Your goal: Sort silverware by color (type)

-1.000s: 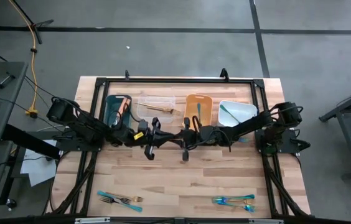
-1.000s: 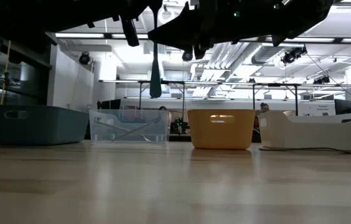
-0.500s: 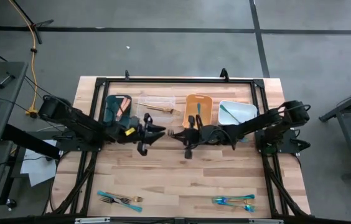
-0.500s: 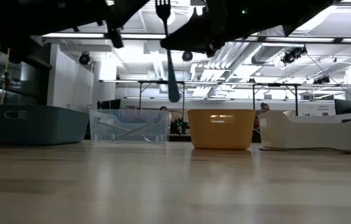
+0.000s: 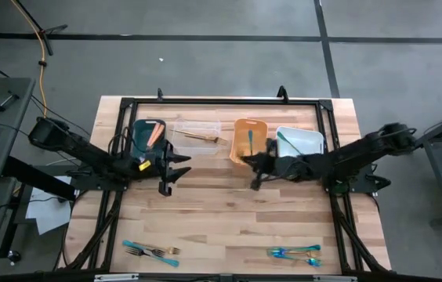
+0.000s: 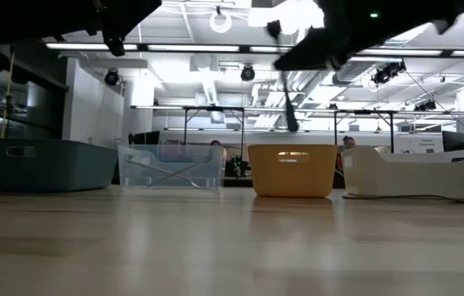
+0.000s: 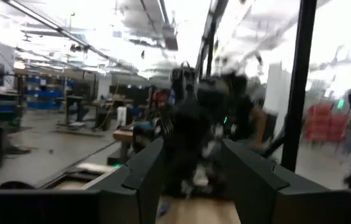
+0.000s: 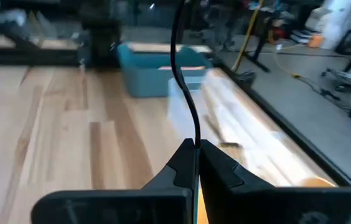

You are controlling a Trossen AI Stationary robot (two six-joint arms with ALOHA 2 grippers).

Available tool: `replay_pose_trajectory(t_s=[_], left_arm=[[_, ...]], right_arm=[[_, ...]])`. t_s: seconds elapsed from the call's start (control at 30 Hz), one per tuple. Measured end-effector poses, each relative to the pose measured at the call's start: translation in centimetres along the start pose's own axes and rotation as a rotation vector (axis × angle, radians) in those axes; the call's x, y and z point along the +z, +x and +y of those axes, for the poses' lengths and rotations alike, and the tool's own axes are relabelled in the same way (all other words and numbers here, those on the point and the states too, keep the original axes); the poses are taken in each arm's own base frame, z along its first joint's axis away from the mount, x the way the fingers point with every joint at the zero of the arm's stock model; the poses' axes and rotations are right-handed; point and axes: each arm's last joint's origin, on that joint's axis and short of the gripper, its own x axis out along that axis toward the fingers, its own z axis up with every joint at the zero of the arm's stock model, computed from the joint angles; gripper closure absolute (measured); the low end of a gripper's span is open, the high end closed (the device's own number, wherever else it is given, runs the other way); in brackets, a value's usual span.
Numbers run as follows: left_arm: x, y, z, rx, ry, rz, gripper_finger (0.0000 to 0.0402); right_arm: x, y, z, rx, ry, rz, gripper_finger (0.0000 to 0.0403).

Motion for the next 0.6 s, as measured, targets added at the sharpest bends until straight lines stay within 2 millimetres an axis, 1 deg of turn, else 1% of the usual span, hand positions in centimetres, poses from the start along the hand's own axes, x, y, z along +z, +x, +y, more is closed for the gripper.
replay_pose_trajectory(t_s=[0.07,0.17,0.27,0.4,0.6], left_arm=[[0.0,-0.1,-0.2,-0.004,0.045,0.01,0.0248],[-0.1,-0.1,-0.3,-0.012,0.083,0.02,0.0249],[-0.1,-0.1,-0.3,-0.011,0.088,0.022,0.0249],[-0.2,-0.1,-0.3,-0.001,0.089,0.023,0.0249],[-0.2,-0.1,-0.3,-0.001,0.09,0.025,0.0249]], right_arm=[[-0.2,-1.5,-0.8,-0.012,0.042,-0.042,0.0402],[-0.3,-3.6,-1.4,0.016,0.097,-0.133,0.0402],[-0.4,-5.0,-1.7,0.039,0.126,-0.186,0.0402],[-0.5,-5.7,-1.9,0.042,0.136,-0.204,0.0402],[-0.5,-5.6,-1.9,0.04,0.137,-0.202,0.0402]])
